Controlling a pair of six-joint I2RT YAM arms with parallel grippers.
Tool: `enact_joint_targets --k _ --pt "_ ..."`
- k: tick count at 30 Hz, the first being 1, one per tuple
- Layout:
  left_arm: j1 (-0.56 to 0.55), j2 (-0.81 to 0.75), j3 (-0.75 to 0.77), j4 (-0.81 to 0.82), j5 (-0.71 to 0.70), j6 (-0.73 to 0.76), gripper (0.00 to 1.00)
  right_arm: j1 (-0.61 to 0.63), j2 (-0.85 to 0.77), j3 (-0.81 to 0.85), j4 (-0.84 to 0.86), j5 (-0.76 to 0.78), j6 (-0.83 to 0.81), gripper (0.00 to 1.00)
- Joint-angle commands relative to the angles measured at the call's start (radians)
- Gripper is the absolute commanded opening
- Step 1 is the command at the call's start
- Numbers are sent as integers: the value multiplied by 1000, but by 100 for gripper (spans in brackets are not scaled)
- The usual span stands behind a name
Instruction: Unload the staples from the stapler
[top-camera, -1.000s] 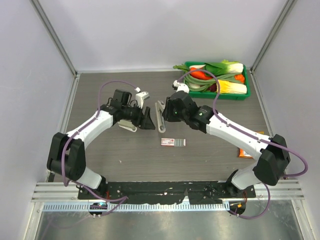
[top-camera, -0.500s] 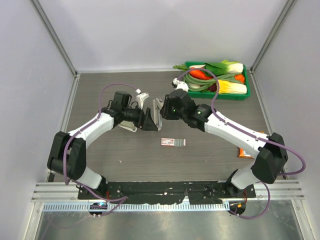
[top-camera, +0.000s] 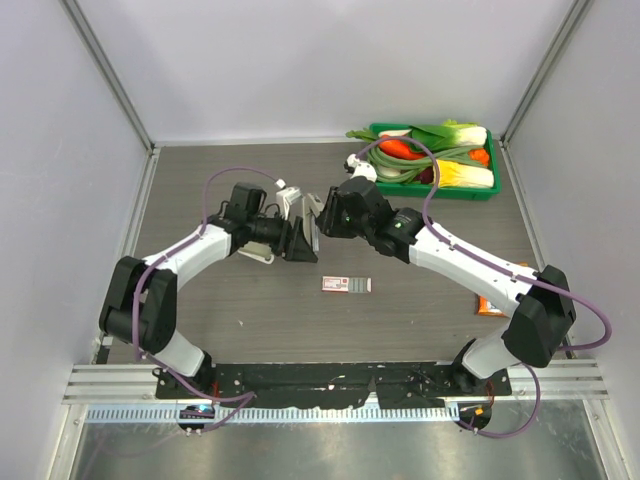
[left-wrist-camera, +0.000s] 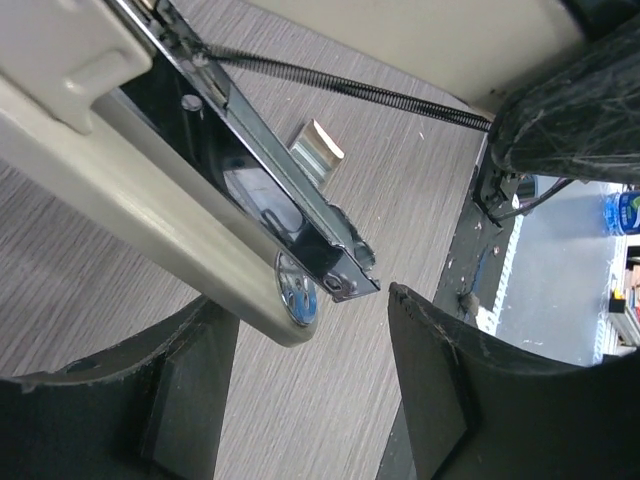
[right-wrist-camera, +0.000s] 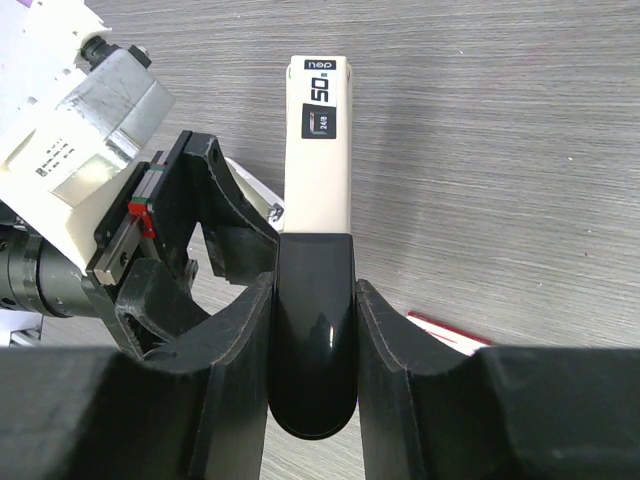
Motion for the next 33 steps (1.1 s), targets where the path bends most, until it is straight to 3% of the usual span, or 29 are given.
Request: enact_joint_targets --k 1,8,12,22,33 --pt "-10 -6 -6 0 27 58 63 4 -31 71 116 0 25 1" --pt "-15 -17 -12 -40 -10 144 46 3 -34 74 114 2 24 1" --pt "-15 -39 -34 -37 -40 184 43 4 -37 71 111 3 24 1" --pt "-7 -62 -58 115 -201 91 24 3 -37 55 111 -44 44 1" --pt "2 -48 -49 164 -140 19 32 6 -69 -45 153 -106 93 1"
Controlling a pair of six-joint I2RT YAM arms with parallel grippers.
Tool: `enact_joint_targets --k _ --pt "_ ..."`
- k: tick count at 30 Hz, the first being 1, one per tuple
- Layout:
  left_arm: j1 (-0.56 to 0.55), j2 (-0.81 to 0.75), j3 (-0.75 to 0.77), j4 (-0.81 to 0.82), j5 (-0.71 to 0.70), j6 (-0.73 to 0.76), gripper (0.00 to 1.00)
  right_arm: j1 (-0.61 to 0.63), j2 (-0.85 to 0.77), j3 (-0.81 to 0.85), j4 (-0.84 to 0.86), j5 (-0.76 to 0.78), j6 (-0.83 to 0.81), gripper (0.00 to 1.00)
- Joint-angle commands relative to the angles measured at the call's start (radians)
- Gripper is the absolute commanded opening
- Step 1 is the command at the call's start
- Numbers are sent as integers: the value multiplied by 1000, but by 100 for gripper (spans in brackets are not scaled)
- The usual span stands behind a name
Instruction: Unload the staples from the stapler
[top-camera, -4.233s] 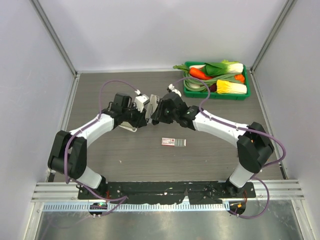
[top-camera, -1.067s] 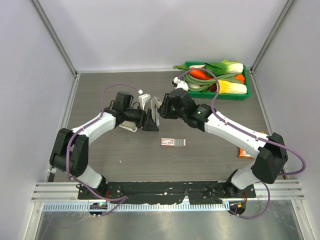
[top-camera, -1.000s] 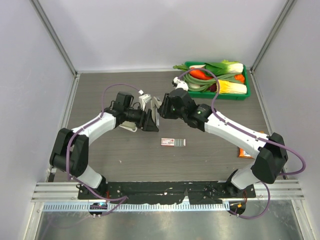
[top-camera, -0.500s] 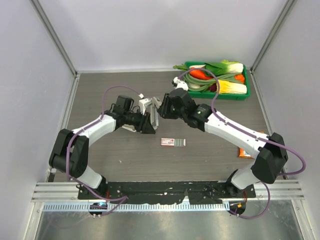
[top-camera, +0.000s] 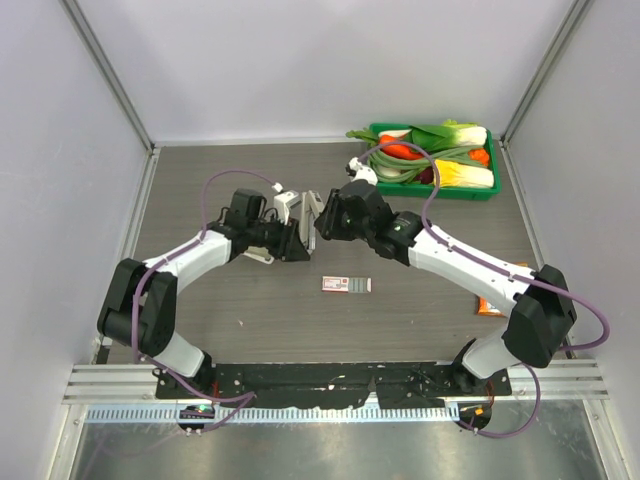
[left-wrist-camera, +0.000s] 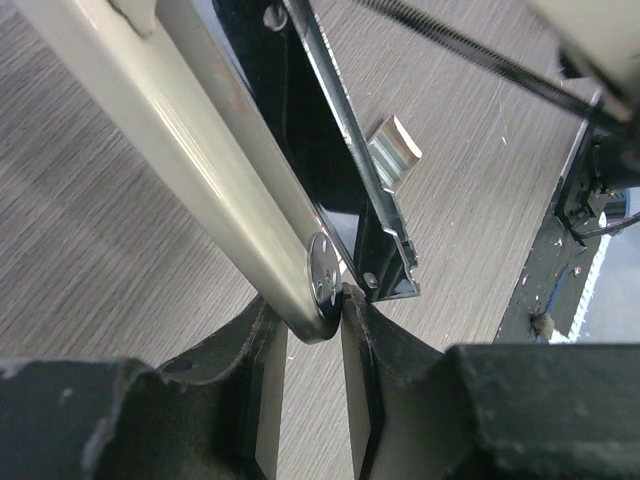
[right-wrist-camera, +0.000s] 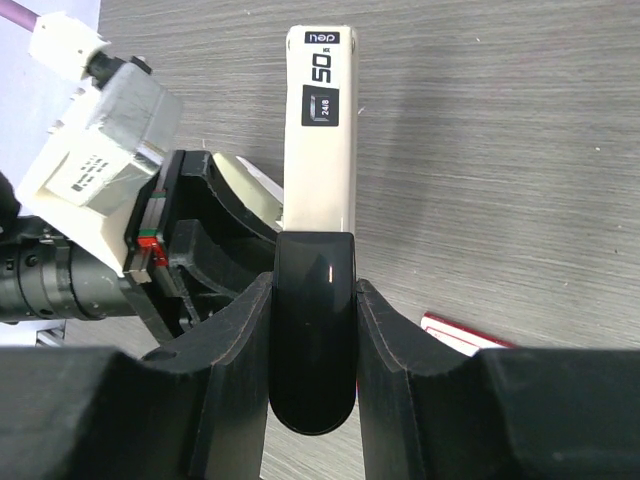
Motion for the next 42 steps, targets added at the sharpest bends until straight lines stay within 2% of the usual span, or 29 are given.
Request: enact_joint_targets --k 1,8,9,13,19,23,27,33,37,42 --pt "5 -32 11 109 22 -29 32 9 -67 -12 104 -72 59 1" --pt "5 -50 2 106 8 -1 21 9 -79 -23 104 -87 62 1" --pt "4 -50 3 103 -1 11 15 9 -81 -29 102 -92 65 1" --pt "5 -56 20 81 -74 91 6 9 -91 -43 90 -127 59 1" --pt "-7 -60 27 43 -291 325 5 9 -114 -68 38 -152 19 1" --pt "-37 -61 -9 92 -421 442 6 16 -137 -113 65 -222 -28 1" --pt "-62 -63 -47 170 -536 503 6 42 -122 -121 25 -256 -108 1" --pt "-93 -49 -113 311 -690 606 6 120 -125 -192 10 -216 -190 1" --pt "-99 -27 -141 409 -738 634 6 146 -143 -244 4 -141 -199 1" --pt "-106 2 -164 463 -799 654 6 172 -192 -374 93 -118 -194 1"
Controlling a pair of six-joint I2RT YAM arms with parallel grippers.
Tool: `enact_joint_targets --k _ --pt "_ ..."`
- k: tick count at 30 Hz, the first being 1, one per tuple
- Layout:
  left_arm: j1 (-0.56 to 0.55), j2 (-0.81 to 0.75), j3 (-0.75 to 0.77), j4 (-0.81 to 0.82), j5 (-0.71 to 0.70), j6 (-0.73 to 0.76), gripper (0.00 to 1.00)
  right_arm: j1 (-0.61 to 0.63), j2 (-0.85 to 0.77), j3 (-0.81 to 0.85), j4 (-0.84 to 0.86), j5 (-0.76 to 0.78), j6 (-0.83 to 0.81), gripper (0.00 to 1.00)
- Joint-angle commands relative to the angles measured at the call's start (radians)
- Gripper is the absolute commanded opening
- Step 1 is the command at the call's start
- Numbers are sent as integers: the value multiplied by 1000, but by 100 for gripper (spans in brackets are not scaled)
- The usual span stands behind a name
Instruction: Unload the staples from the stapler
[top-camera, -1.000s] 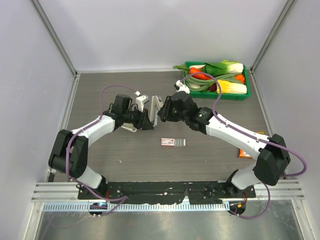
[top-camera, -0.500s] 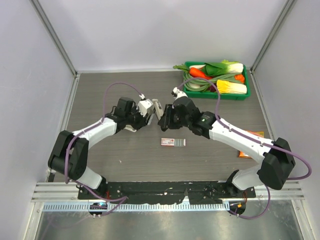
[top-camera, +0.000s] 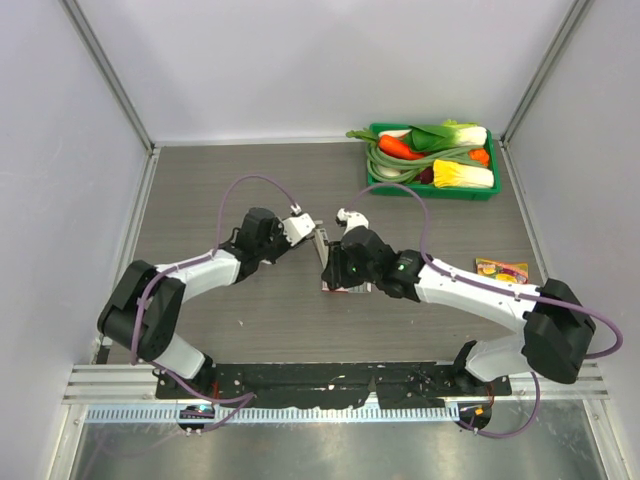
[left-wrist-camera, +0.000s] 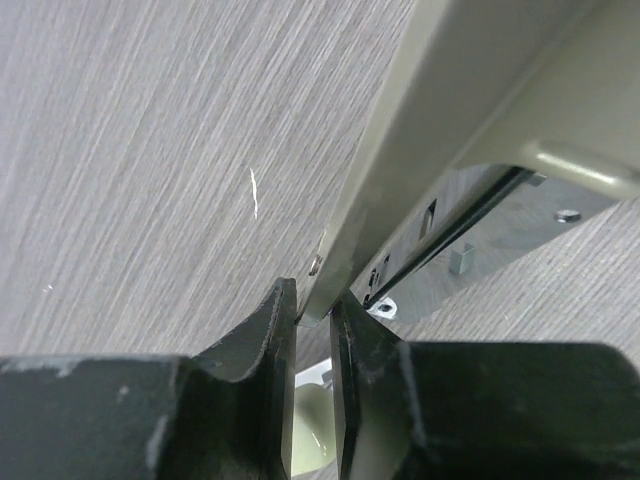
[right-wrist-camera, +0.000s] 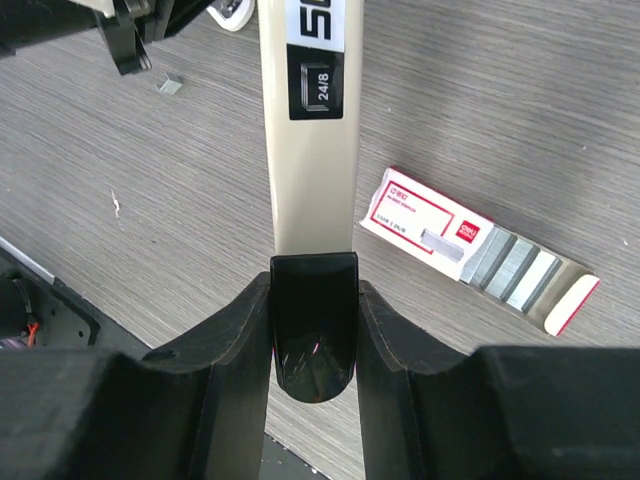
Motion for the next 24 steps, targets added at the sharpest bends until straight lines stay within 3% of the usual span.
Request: enact_joint_targets --k 1,17,24 --pt "-3 23 -2 217 -158 54 6 62 -88 -83 92 -25 -62 1" --pt "-24 97 -48 395 -235 120 4 171 -79 -200 123 112 -104 1" --pt "-63 88 -133 585 -287 219 4 181 -79 -205 149 132 -113 1"
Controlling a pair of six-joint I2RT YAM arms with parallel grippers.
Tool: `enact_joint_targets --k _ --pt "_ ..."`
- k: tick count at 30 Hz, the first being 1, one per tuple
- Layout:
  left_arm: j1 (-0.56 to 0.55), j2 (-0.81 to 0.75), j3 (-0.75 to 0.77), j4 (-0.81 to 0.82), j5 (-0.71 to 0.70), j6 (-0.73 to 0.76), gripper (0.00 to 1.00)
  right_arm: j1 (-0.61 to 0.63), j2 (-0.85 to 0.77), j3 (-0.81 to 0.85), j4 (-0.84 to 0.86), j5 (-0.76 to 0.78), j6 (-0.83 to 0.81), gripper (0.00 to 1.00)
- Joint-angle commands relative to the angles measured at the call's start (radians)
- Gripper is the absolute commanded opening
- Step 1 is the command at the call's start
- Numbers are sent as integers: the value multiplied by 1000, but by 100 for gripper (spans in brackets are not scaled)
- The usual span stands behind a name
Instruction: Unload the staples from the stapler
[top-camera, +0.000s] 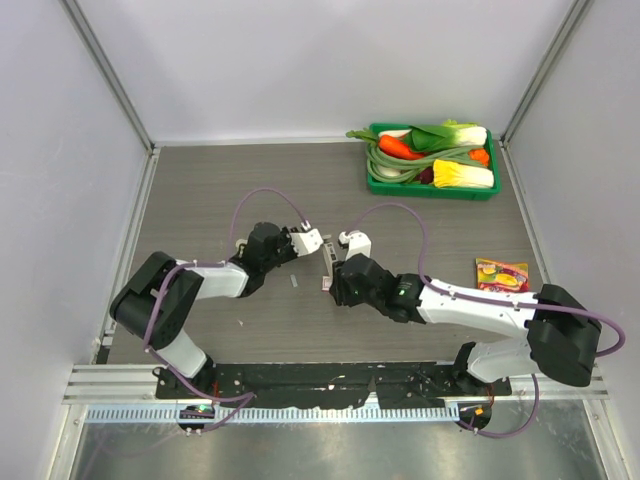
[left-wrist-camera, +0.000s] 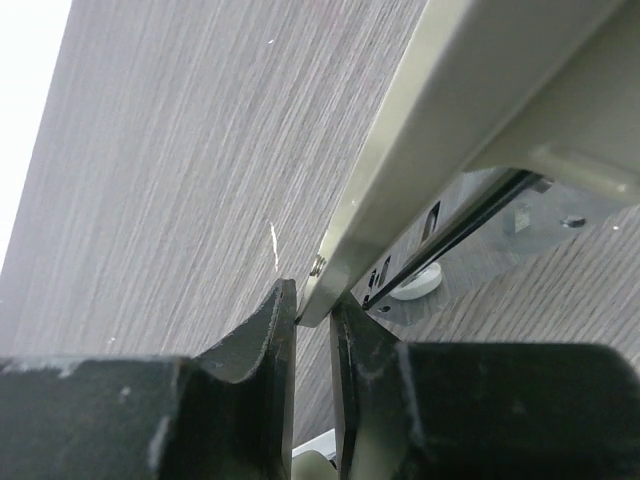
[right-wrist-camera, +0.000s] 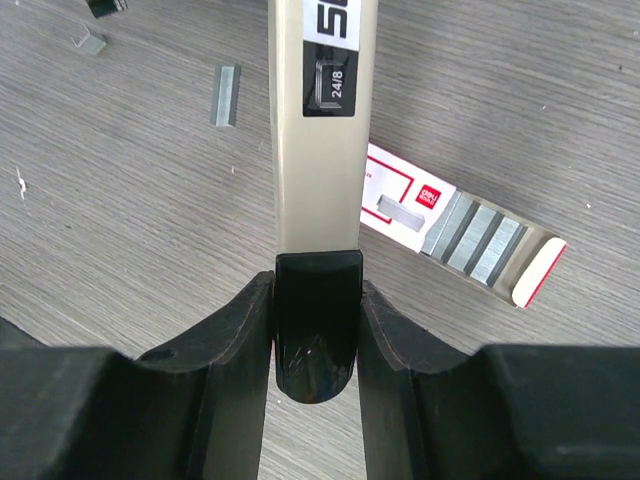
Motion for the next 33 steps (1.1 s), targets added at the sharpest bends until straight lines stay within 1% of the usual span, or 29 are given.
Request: enact_joint_targets --k 1,9,11,13,14,15,17,18,19,20,21,22,24,25,26,27,29,30,33 --pt "-6 0 -22 250 -233 68 5 72 -14 -18 18 -65 -106 1" --pt "-9 24 -56 375 -262 118 5 109 -25 -63 4 -34 -89 1" --pt "-12 18 -59 373 -259 108 4 110 -25 -62 5 -33 -88 1" --pt "-21 7 -57 343 -251 100 5 110 -24 -39 6 -18 -91 1" --pt "-23 -17 -48 318 -244 73 5 110 -22 -25 4 -14 -97 1" --pt "-25 -32 -34 222 -216 47 6 112 -16 -5 -1 11 -111 1" --pt "-25 -92 24 95 -172 -18 7 109 -4 78 -17 47 -129 1" --pt "-25 -109 42 -17 -115 -91 9 106 7 112 -27 68 -147 1" --pt "-23 -128 58 -64 -92 -119 14 103 22 174 -39 106 -155 1" --pt "-25 -140 94 -108 -67 -157 16 83 30 201 -40 125 -158 1" --pt "-23 -148 121 -218 -46 -223 19 71 35 225 -41 134 -163 1" --pt "-22 -148 147 -274 3 -259 25 57 44 266 -39 148 -167 1" --pt "-5 -155 188 -360 60 -317 31 -6 53 300 -39 136 -167 1" --pt "-2 -160 196 -384 112 -366 37 -32 56 322 -34 124 -166 1" --pt "0 -166 216 -410 131 -382 38 -52 64 331 -34 113 -166 1" --pt "3 -174 225 -459 146 -397 39 -90 68 339 -31 105 -169 1" --pt "11 -181 251 -480 189 -437 40 -118 81 365 -24 98 -183 1" --pt "26 -183 260 -522 206 -448 40 -130 85 373 -21 98 -187 1" --pt "67 -191 282 -541 241 -491 40 -163 110 403 -10 90 -215 1"
